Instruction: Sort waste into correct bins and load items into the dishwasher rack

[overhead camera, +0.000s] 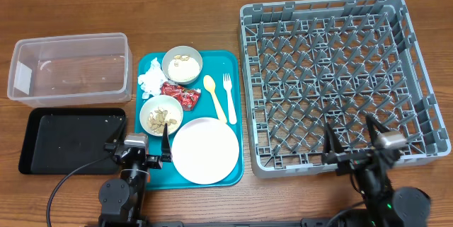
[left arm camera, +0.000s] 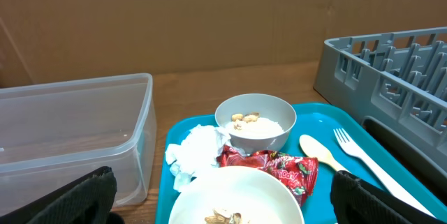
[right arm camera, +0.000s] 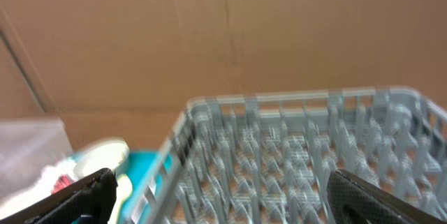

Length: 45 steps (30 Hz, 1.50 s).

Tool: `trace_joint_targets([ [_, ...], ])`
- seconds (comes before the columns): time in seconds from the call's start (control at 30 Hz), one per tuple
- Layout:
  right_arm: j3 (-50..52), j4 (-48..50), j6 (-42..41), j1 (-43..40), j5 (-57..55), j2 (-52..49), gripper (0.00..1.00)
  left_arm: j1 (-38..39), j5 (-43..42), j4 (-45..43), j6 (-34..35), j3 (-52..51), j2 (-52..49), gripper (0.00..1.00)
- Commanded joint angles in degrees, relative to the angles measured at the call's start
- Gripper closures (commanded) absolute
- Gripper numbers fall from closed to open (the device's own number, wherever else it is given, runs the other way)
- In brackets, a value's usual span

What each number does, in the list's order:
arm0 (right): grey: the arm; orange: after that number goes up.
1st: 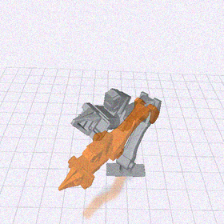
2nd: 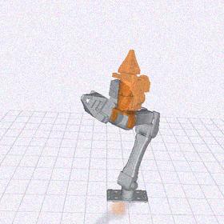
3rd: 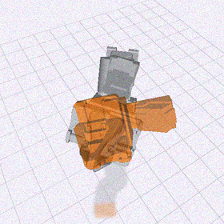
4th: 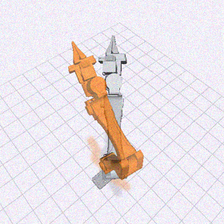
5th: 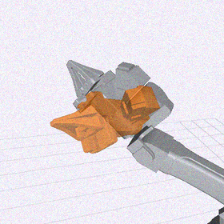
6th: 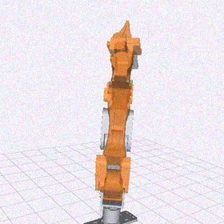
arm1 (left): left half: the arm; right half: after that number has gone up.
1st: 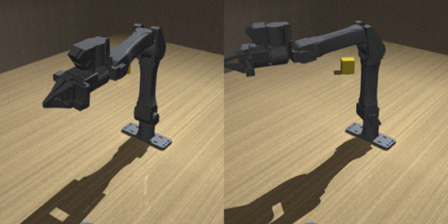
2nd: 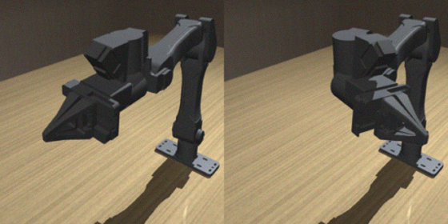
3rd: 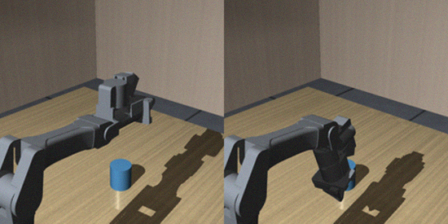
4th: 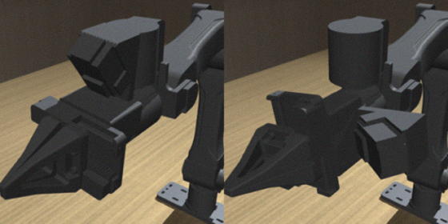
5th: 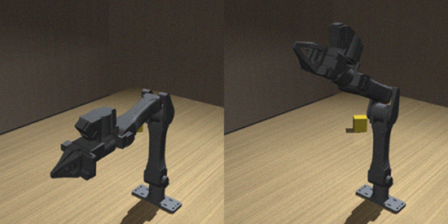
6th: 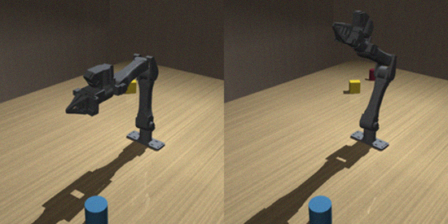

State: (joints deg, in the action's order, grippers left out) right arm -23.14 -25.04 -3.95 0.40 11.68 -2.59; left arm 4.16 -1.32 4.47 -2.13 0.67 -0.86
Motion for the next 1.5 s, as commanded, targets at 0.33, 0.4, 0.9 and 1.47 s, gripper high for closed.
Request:
trace_joint_targets([
  [0.33, -12.0, 1.4, -9.8, -0.1, 17.7, -5.9, 0.00, 0.3, 0.0, -0.1, -1.1, -0.4, 0.6, 0.00],
  [0.4, -13.7, 0.3, -13.4, -0.1, 16.9, -9.4, 0.00, 0.3, 0.0, -0.1, -1.1, -0.4, 0.6, 0.00],
  [0.9, -49.0, -28.8, -16.6, -0.1, 20.1, -49.7, 0.00, 0.3, 0.0, -0.1, -1.1, -0.4, 0.6, 0.00],
  [1.47, -54.1, -28.3, -16.1, 22.4, -1.4, -59.7, 0.00, 0.3, 0.0, -0.1, -1.1, -0.4, 0.6, 0.00],
])
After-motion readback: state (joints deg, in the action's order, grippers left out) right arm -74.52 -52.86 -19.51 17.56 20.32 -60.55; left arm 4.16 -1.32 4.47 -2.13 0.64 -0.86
